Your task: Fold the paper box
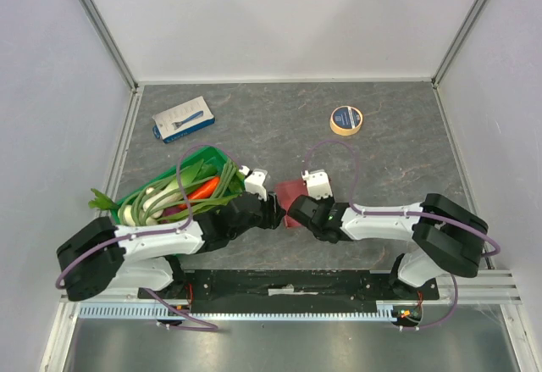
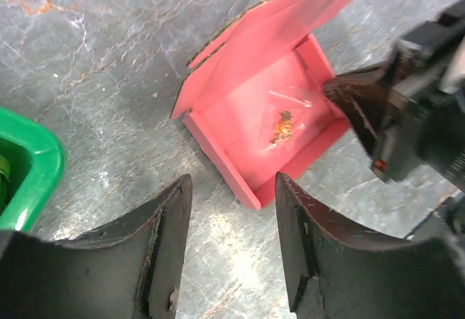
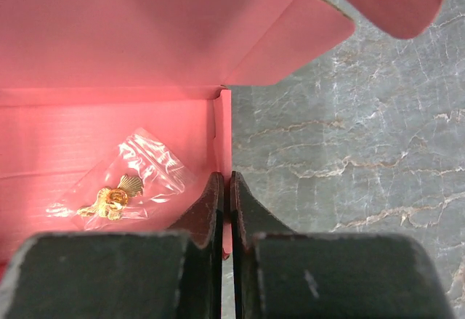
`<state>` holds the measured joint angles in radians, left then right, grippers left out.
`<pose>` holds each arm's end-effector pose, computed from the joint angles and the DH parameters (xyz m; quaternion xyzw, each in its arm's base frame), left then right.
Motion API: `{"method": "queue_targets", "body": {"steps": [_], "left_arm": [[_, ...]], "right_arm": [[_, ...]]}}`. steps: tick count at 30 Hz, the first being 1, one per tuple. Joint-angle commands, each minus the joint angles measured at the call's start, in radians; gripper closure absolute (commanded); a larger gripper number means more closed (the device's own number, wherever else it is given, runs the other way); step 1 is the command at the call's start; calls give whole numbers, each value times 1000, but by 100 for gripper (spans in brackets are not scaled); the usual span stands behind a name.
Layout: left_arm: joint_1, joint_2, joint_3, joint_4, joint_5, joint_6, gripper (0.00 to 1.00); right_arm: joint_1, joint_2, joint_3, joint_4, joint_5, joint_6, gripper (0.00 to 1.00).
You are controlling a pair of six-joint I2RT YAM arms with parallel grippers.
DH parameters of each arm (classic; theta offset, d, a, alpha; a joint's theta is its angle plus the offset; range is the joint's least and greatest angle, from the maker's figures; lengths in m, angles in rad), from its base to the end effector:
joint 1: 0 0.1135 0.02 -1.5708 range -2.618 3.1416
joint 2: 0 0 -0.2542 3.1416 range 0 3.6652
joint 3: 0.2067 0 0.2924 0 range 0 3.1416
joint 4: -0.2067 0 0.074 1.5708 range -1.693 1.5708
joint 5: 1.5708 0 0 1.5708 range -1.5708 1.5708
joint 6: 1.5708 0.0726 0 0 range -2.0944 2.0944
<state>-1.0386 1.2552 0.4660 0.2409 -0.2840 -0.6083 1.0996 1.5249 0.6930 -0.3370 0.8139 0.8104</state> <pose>0.1738 -0.2550 0.1194 0.1167 0.8582 -0.2714 0.4197 0.1804 0.2379 0.0823 -0.0515 0.9018 -0.0744 0.4225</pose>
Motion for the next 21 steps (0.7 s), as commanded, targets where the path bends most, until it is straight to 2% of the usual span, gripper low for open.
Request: {"method": "queue_targets", "body": {"steps": [1, 4, 7, 8, 12, 14, 17, 21], "left_arm": [[-3, -120, -3, -60, 12, 24, 42], [-1, -233, -12, -132, 6, 30, 40], [3, -344, -18, -210, -12, 38, 36], [5, -390, -15, -225, -14, 44, 36], [29, -462, 2, -304, -4, 80, 30], [55, -473, 5, -315, 12, 93, 27], [113, -456, 17, -307, 100, 110, 25], [182, -404, 34, -269, 234, 131, 23]], "right_arm": [[-79, -45, -44, 107, -134, -111, 93], [-118, -61, -59, 151, -182, -129, 90], [-129, -58, -59, 170, -206, -143, 77], [-130, -62, -58, 173, -217, -148, 69], [-132, -149, -50, 171, -278, -172, 57], [-133, -189, -38, 159, -327, -213, 52], [-145, -270, -10, 113, -375, -257, 45], [-194, -380, 11, 69, -470, -391, 40]]}}
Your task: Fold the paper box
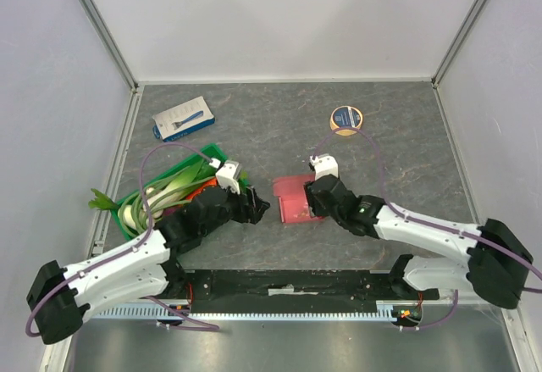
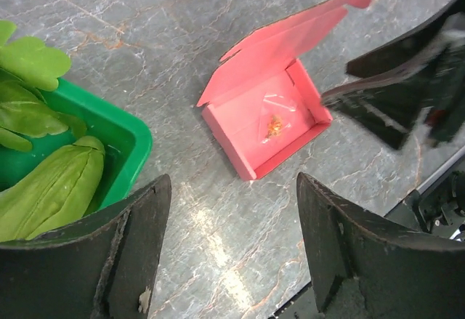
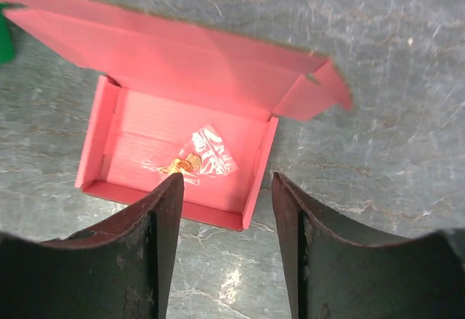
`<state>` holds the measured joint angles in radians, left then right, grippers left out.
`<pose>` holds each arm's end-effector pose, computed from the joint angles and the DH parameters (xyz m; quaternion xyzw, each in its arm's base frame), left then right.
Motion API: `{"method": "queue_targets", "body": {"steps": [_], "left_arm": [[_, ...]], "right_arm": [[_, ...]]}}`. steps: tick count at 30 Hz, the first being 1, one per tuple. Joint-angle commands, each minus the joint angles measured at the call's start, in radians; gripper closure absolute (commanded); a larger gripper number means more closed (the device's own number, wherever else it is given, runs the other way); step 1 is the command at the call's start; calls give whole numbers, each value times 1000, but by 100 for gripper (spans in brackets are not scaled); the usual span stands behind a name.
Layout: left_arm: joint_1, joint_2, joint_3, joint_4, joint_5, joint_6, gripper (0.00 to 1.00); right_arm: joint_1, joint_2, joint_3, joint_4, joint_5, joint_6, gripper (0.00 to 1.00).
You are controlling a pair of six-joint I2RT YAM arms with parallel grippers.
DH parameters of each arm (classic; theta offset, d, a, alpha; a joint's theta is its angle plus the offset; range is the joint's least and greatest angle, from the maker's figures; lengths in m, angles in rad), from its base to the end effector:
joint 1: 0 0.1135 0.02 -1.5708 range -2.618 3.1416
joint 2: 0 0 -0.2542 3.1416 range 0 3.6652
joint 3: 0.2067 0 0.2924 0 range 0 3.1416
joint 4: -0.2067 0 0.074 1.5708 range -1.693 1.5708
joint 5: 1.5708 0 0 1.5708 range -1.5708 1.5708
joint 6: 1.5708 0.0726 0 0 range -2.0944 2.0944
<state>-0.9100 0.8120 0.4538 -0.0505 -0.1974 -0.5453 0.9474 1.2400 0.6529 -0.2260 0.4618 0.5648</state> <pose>0.1753 -0.2024 0.1961 0.0977 0.8278 -0.3018 0.4627 0.2040 0.2283 0.1444 -0.0889 0.9040 0.0923 0.4078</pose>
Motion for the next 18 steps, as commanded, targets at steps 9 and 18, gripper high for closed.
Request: {"method": "queue_targets", "body": {"steps": [9, 18], "left_arm": [[123, 292, 169, 119, 239, 237, 27], [169, 496, 207, 253, 306, 323, 25]], "right_arm": [[-333, -159, 37, 26, -429, -379, 45], [-463, -76, -7, 207, -635, -404, 44]]}}
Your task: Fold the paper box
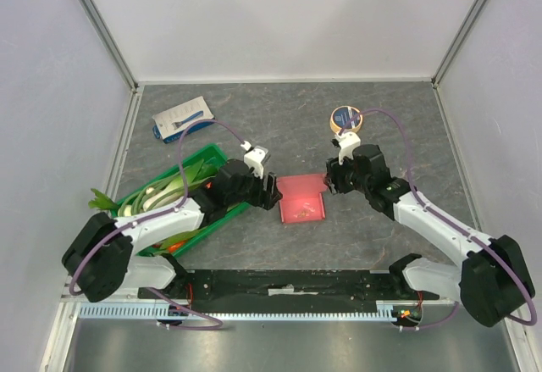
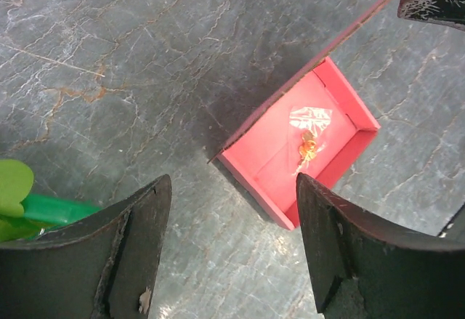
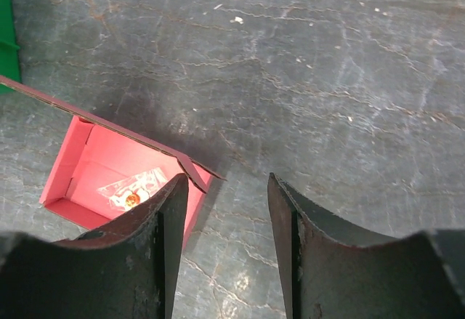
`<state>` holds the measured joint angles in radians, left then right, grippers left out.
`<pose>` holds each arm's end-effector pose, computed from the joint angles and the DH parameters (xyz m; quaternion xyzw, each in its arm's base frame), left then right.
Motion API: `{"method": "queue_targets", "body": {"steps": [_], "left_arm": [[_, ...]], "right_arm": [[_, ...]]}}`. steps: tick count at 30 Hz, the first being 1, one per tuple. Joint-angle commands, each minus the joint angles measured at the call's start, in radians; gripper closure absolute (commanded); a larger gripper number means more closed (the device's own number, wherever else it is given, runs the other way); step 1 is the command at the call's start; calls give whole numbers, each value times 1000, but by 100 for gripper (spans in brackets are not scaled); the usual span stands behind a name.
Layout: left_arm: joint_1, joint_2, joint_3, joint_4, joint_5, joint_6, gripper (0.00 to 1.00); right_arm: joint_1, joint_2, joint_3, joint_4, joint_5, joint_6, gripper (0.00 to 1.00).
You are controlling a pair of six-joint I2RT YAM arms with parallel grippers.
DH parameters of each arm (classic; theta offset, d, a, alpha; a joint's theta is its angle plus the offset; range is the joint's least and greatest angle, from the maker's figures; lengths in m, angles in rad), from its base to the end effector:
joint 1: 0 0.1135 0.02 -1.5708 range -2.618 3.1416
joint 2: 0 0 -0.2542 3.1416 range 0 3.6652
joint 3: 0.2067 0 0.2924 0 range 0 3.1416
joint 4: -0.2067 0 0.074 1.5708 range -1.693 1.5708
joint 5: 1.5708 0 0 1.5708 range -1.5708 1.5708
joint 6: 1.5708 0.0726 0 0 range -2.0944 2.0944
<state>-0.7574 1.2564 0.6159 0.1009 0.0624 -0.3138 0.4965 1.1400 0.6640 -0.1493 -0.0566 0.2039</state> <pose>0.2384 -0.2316 0.1571 0.2063 0.8449 -0.2749 0.4100 0.2745 0.1534 0.1809 -0.1425 0.8786 0.1798 0.4189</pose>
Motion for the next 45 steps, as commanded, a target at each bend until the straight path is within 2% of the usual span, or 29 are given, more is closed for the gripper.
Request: {"method": "queue_targets", "body": {"steps": [1, 5, 12, 21, 23, 29, 37, 40, 41, 45], "left_arm": [[20, 57, 39, 129, 47, 93, 25], [26, 84, 39, 161, 45, 110, 30], [24, 115, 71, 161, 51, 133, 47], [24, 159, 104, 157, 79, 148, 62], [24, 158, 105, 154, 74, 150, 62], [26, 161, 104, 149, 83, 151, 67], [26, 150, 111, 120, 67, 159, 68], [26, 149, 117, 112, 63, 153, 75], [24, 149, 122, 112, 66, 148, 80], [15, 149, 131, 117, 60, 105, 89]], "right_arm": [[-13, 30, -24, 142, -132, -44, 44], [-16, 73, -21, 191, -130, -69, 44], [-16, 107, -38, 217, -137, -113, 46], [-18, 106, -50, 226, -117, -112, 47], [-22, 95, -47, 211, -80, -103, 46], [-47, 95, -49, 231, -176, -103, 47], [-49, 86, -67, 258, -238, -101, 64], [-49, 81, -72, 255, -230, -92, 72], [-49, 76, -76, 258, -226, -86, 74], [-49, 32, -119, 300, -216, -32, 84]]}}
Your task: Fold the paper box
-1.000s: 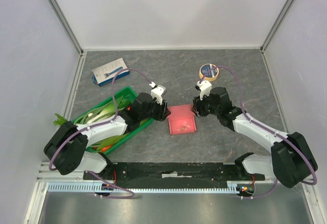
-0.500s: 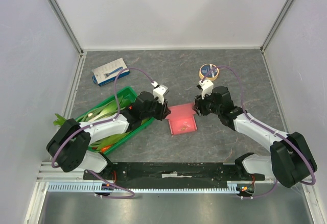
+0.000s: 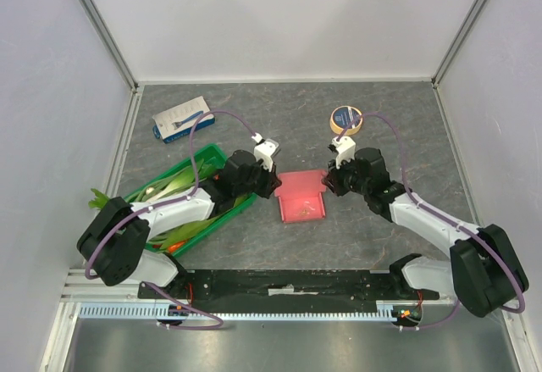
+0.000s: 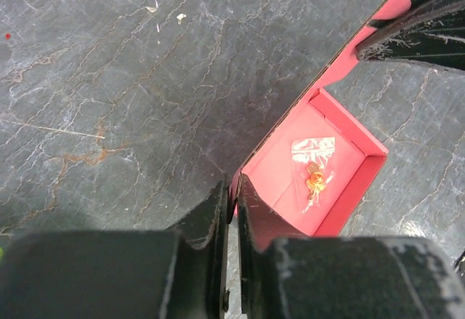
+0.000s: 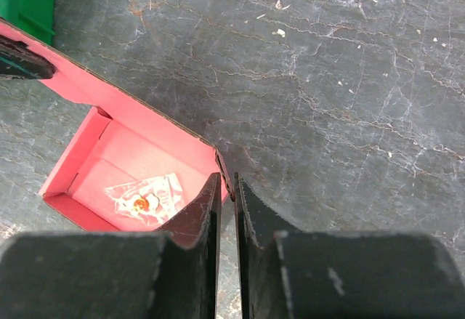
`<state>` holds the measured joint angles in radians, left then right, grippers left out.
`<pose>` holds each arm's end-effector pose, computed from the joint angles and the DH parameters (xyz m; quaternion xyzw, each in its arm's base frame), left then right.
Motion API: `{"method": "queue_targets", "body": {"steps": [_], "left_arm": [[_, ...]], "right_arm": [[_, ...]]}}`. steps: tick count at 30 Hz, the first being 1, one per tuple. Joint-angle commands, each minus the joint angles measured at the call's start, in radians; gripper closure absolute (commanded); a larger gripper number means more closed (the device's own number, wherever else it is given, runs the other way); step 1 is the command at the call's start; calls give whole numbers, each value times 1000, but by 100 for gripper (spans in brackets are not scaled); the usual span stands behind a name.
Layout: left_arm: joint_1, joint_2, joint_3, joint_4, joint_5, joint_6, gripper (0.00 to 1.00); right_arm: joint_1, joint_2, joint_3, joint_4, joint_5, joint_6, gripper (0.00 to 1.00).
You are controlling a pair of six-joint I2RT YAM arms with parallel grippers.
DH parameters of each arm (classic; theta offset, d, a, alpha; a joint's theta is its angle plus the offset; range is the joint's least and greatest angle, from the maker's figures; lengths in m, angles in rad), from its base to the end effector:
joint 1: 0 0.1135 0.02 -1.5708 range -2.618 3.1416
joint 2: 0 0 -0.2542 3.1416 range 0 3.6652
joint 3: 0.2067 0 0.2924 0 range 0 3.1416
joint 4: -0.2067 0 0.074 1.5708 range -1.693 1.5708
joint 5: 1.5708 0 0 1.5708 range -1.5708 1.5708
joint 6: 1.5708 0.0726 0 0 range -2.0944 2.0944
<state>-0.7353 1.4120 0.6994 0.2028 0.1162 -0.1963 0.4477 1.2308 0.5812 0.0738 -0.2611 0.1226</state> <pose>0.2636 -0.2498 0.1515 0.2576 0.8222 -0.2716 0.4288 0.2806 0.1556 0.1494 -0.2023 0.8498 0.2429 0.4219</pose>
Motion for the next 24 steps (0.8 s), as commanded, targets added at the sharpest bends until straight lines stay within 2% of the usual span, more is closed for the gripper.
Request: {"method": "queue_targets", "body": {"steps": [1, 3, 5, 9, 10, 19, 24], "left_arm": [[-15, -7, 48, 23, -10, -15, 90], [-51, -5, 49, 32, -44, -22, 95], [-91, 7, 64, 27, -113, -28, 98], [-147, 34, 90, 23, -265, -86, 98], [-159, 45, 100, 15, -344, -100, 98], [-265, 235, 291, -111, -760, -307, 98], [-276, 277, 334, -123, -828, -373, 98]], "right_arm": [[2, -83, -47, 89, -10, 81, 86], [2, -122, -73, 119, 3, 109, 99], [6, -143, -83, 130, 22, 135, 100], [46, -183, -95, 142, 92, 184, 100], [80, -186, -96, 144, 123, 195, 100], [296, -174, -142, 244, 658, 353, 100], [341, -99, -106, 245, 833, 420, 100]]}}
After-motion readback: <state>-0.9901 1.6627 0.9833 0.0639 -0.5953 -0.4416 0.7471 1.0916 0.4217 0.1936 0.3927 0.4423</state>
